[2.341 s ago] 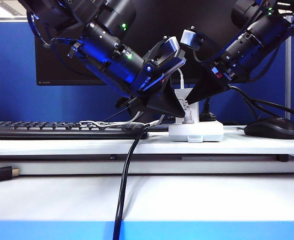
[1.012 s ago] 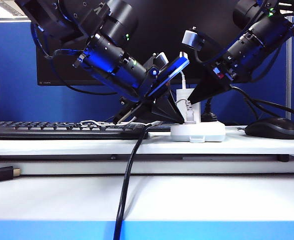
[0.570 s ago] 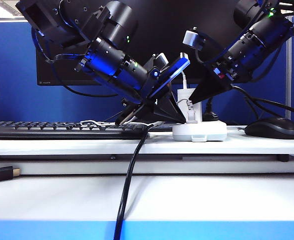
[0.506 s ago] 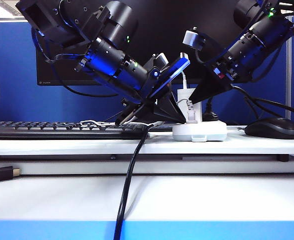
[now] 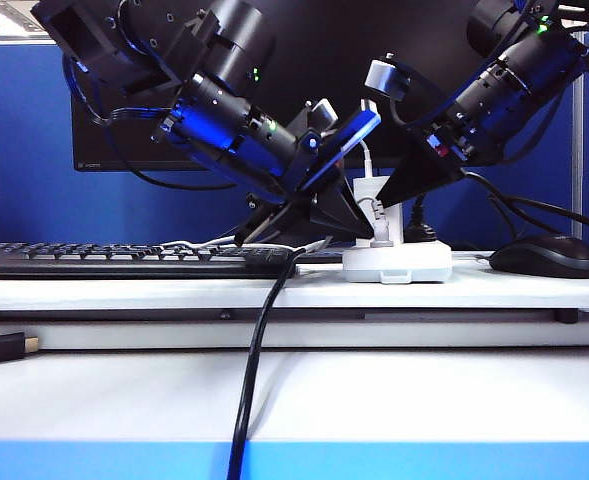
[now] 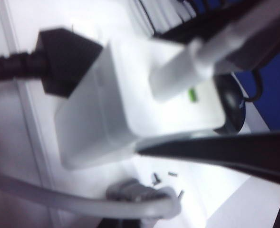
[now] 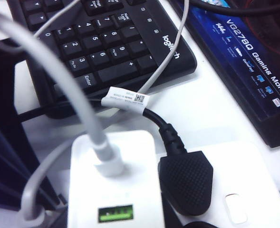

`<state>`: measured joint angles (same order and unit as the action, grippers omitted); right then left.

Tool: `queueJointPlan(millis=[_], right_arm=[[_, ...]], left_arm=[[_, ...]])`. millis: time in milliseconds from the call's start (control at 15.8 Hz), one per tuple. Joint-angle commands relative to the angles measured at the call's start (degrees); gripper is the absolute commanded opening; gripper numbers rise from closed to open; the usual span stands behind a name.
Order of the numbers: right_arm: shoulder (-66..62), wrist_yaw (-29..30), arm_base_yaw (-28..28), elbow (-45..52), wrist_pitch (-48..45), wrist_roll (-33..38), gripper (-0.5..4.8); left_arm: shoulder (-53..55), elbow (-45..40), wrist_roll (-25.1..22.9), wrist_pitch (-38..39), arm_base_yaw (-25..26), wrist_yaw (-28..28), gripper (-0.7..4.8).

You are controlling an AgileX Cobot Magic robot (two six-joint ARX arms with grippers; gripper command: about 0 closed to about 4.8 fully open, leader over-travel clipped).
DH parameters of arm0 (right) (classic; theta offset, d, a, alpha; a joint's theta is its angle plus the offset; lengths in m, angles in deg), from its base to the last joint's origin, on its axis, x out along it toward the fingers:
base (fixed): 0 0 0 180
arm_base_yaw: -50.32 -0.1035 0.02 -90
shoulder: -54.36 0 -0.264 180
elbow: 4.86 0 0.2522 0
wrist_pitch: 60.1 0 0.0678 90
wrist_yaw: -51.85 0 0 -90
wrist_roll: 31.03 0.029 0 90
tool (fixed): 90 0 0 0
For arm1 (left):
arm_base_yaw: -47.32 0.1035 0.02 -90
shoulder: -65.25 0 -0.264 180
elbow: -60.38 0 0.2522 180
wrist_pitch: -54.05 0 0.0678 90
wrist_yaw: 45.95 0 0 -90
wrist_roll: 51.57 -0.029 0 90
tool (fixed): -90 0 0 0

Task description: Unplug the white charger from the socket, then place it next to the socket.

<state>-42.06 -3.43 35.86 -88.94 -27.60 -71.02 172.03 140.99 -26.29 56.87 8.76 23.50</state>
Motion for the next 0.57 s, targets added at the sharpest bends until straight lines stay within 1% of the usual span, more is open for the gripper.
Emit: queueJointPlan(millis=[63,190,570], right_arm=[[0.2,1.4,-0.3,-0.2,-0.5,-0.1,0.84],[0.2,1.5,-0.3,-0.2,-0.5,-0.1,0.84],[0.2,1.2,-0.3,-0.2,-0.6,0.4,0.84]], left_arm=[[-0.9,0.2,-0.9,-2.0,-0.2,-1.0,-0.04],[-0.8,0.2,-0.9,-1.6,-0.2,1.8,-0.04],[0.2,0.2,-0.9,-1.8,-0.2,1.0,-0.04]])
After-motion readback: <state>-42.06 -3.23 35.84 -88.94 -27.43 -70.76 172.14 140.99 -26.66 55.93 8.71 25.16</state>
